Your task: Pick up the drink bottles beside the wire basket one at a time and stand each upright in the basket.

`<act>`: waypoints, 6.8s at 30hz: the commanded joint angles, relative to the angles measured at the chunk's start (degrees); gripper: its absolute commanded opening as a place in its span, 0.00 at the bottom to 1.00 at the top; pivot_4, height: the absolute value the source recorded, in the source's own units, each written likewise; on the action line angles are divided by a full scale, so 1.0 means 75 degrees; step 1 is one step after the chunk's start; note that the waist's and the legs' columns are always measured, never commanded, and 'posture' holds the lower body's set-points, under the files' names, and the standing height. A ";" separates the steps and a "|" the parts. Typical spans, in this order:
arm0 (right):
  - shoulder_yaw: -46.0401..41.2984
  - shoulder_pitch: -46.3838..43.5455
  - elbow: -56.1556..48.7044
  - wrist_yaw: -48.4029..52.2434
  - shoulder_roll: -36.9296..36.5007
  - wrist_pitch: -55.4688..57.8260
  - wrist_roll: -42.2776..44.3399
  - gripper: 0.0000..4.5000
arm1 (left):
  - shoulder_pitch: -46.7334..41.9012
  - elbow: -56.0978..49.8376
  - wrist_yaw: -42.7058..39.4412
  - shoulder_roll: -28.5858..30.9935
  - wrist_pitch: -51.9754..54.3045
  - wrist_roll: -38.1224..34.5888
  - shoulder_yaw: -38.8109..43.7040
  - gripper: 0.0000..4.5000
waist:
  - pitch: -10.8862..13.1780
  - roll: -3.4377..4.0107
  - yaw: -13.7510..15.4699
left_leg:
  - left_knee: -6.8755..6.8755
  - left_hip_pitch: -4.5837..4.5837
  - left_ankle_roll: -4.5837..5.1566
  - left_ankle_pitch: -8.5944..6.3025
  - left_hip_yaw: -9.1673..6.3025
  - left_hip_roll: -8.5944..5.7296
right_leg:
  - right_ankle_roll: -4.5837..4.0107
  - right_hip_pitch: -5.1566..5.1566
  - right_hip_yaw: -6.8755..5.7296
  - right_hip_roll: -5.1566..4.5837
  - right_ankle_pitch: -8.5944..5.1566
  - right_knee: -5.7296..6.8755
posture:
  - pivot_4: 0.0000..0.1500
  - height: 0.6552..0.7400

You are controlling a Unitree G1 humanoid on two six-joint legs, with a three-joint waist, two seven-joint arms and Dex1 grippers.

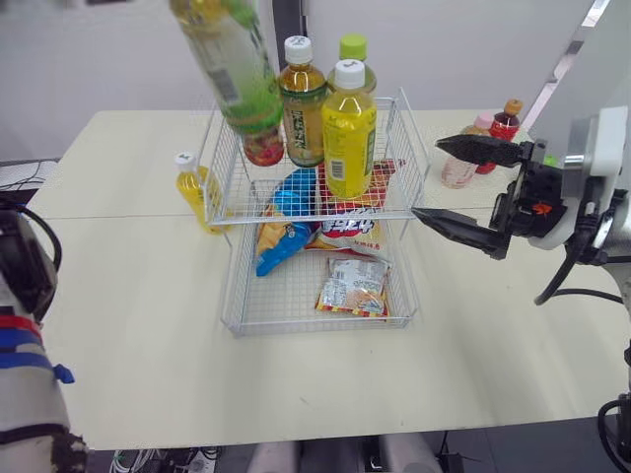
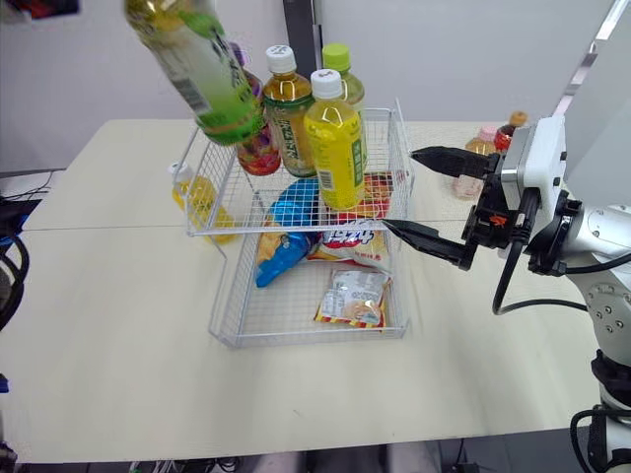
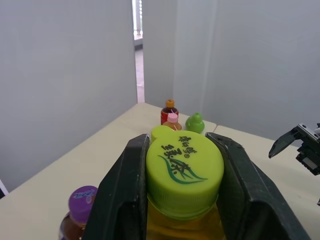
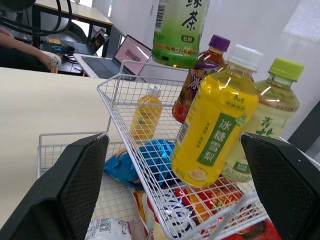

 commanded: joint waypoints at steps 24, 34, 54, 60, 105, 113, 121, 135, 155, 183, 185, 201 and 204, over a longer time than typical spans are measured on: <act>-0.0621 0.0178 -0.0319 -0.0114 -0.0381 -0.0110 0.0321 1.00 | 0.1523 -0.0947 -0.0058 -0.1346 -0.1264 0.0854 -0.0052 0.46 | 0.0002 0.0004 0.0015 | 0.0010 -0.0005 0.0000 0.0001 0.0000 -0.0005 | 0.0000 0.0000 0.0002 -0.0005 0.0001 0.0003 | 1.00 1.00; -0.0518 0.0077 -0.0277 -0.0077 -0.0405 -0.0131 0.0256 1.00 | 0.1335 -0.0731 -0.0692 -0.0665 -0.1508 0.0850 0.0273 0.99 | 0.0002 0.0005 0.0002 | 0.0009 -0.0004 0.0000 0.0001 -0.0001 -0.0004 | 0.0000 0.0000 0.0000 -0.0004 0.0001 0.0003 | 1.00 1.00; 0.0528 -0.0590 -0.0240 0.0137 0.0009 -0.0116 0.0257 1.00 | 0.4323 -0.1653 0.0475 0.1774 -0.1671 0.0880 0.3273 0.99 | -0.0003 0.0013 -0.0118 | 0.0003 0.0012 0.0000 0.0001 0.0001 0.0002 | -0.0001 0.0004 0.0007 -0.0005 0.0000 0.0009 | 1.00 1.00; 0.0792 -0.0730 -0.0093 0.0300 0.0103 -0.0185 0.0067 1.00 | 0.6678 -0.2187 0.0914 0.1637 -0.2342 0.0949 0.4771 0.99 | -0.0005 0.0009 -0.0072 | 0.0006 0.0008 0.0000 0.0001 -0.0008 0.0003 | -0.0005 0.0005 -0.0003 -0.0008 -0.0001 0.0009 | 1.00 1.00; 0.1315 0.0472 -0.2445 -0.1602 0.0519 0.0910 0.0658 1.00 | 0.7448 -0.2167 0.4184 -0.1742 -0.3886 0.1296 0.3227 0.99 | -0.0014 -0.0001 0.0059 | 0.0010 0.0015 -0.0001 0.0001 -0.0007 -0.0003 | -0.0003 0.0017 -0.0004 -0.0014 0.0004 0.0009 | 1.00 1.00; 0.1459 0.0113 -0.2445 -0.1857 0.0635 0.1139 0.0835 1.00 | 0.6177 -0.0481 0.4489 -0.2005 -0.4146 0.1722 0.2716 0.99 | -0.0014 -0.0001 0.0059 | 0.0009 0.0015 -0.0001 0.0001 -0.0010 -0.0005 | -0.0003 0.0017 -0.0007 -0.0012 0.0004 0.0009 | 1.00 1.00; 0.1465 -0.0048 -0.2427 -0.1981 0.0674 0.1235 0.0991 1.00 | 0.5647 0.0620 0.4365 -0.2081 -0.4717 0.2220 0.2281 0.99 | -0.0014 -0.0001 0.0046 | 0.0007 0.0014 -0.0001 0.0001 -0.0011 -0.0005 | -0.0003 0.0014 -0.0007 -0.0011 0.0004 0.0009 | 1.00 1.00; 0.1443 -0.0172 -0.2317 -0.1987 0.0670 0.1275 0.1054 1.00 | 0.5685 0.0985 0.4172 -0.2107 -0.4895 0.2256 0.2360 0.45 | -0.0016 0.0001 0.0046 | 0.0007 0.0014 -0.0001 0.0001 -0.0011 -0.0005 | -0.0003 0.0014 -0.0006 -0.0012 0.0004 0.0010 | 1.00 1.00; 0.1501 -0.0104 -0.2250 -0.1905 0.0707 0.1113 0.0893 1.00 | 0.7124 -0.1683 0.3427 -0.1125 -0.3454 0.1170 0.3201 0.30 | -0.0017 0.0001 0.0035 | 0.0005 0.0013 -0.0001 0.0001 -0.0014 0.0000 | -0.0004 0.0011 -0.0003 -0.0011 0.0004 0.0009 | 1.00 1.00; 0.1060 -0.0048 -0.1927 -0.1582 0.0688 0.0924 0.0952 1.00 | 0.6816 -0.1366 0.0348 0.1848 -0.2297 0.0088 0.3561 0.30 | -0.0014 0.0002 0.0033 | 0.0002 0.0011 0.0000 0.0001 -0.0011 0.0002 | -0.0004 0.0009 -0.0005 -0.0008 0.0002 0.0004 | 1.00 1.00; 0.0875 -0.0189 -0.1655 -0.1337 0.0549 0.0876 0.1058 1.00 | 0.6280 -0.1173 -0.0012 0.2365 -0.1961 -0.0019 0.3388 0.30 | -0.0003 -0.0015 0.0031 | 0.0004 0.0010 0.0000 0.0001 -0.0013 0.0005 | -0.0004 0.0008 -0.0010 -0.0003 0.0002 0.0005 | 1.00 1.00; 0.0947 -0.0188 -0.1010 -0.0353 0.0634 0.0382 0.0775 1.00 | -0.0023 0.1093 -0.1988 0.2643 -0.0615 0.1057 0.0221 0.30 | 0.0000 -0.0025 -0.0014 | 0.0000 0.0000 0.0001 0.0000 -0.0013 0.0001 | 0.0029 0.0003 -0.0018 0.0018 -0.0020 0.0001 | 1.00 1.00; 0.0910 -0.0074 -0.1042 -0.0340 0.0628 0.0319 0.0731 1.00 | -0.0656 0.1314 -0.2261 0.2311 -0.0530 0.1281 -0.0084 0.30 | 0.0002 -0.0023 -0.0027 | 0.0000 -0.0001 0.0001 0.0000 -0.0012 0.0004 | 0.0030 0.0001 -0.0015 0.0011 -0.0020 0.0000 | 1.00 1.00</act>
